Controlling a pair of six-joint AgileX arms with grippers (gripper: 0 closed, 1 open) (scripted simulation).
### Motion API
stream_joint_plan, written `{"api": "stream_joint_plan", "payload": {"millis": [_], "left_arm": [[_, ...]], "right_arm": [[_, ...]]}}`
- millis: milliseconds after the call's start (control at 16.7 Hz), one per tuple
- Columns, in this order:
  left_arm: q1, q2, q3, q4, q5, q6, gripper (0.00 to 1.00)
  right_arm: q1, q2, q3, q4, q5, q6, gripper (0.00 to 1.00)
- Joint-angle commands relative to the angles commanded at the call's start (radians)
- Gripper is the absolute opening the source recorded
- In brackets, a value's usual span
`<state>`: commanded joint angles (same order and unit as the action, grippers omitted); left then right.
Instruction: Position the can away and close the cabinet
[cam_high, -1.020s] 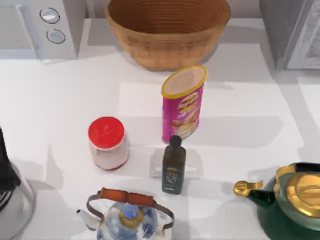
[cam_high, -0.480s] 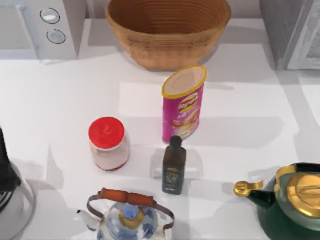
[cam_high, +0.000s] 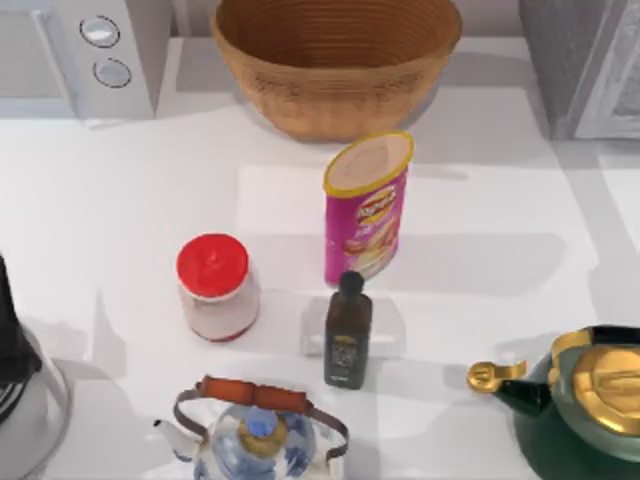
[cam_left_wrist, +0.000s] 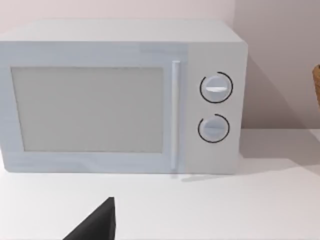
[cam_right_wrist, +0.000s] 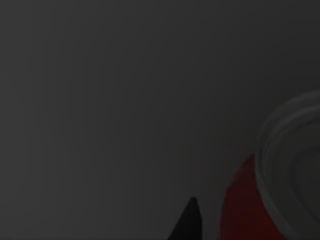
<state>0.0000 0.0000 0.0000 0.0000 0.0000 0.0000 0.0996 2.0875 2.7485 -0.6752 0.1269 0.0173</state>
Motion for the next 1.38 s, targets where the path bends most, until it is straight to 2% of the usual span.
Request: {"api": "stream_joint_plan", "payload": {"millis": [420,1080,1380], "left_arm": [[0.000,0.000,0.000,0.000,0.000,0.000,1.00],[0.000,0.000,0.000,0.000,0.000,0.000,1.00],[0.000,0.000,0.000,0.000,0.000,0.000,1.00]], "right_arm": [[0.000,0.000,0.000,0.000,0.000,0.000,0.98],[0.001,-0.008,-0.006,0.002,0.000,0.001,1.00],[-0.006,-0.179,-0.164,0.053,-0.015,0.010,1.00]]}}
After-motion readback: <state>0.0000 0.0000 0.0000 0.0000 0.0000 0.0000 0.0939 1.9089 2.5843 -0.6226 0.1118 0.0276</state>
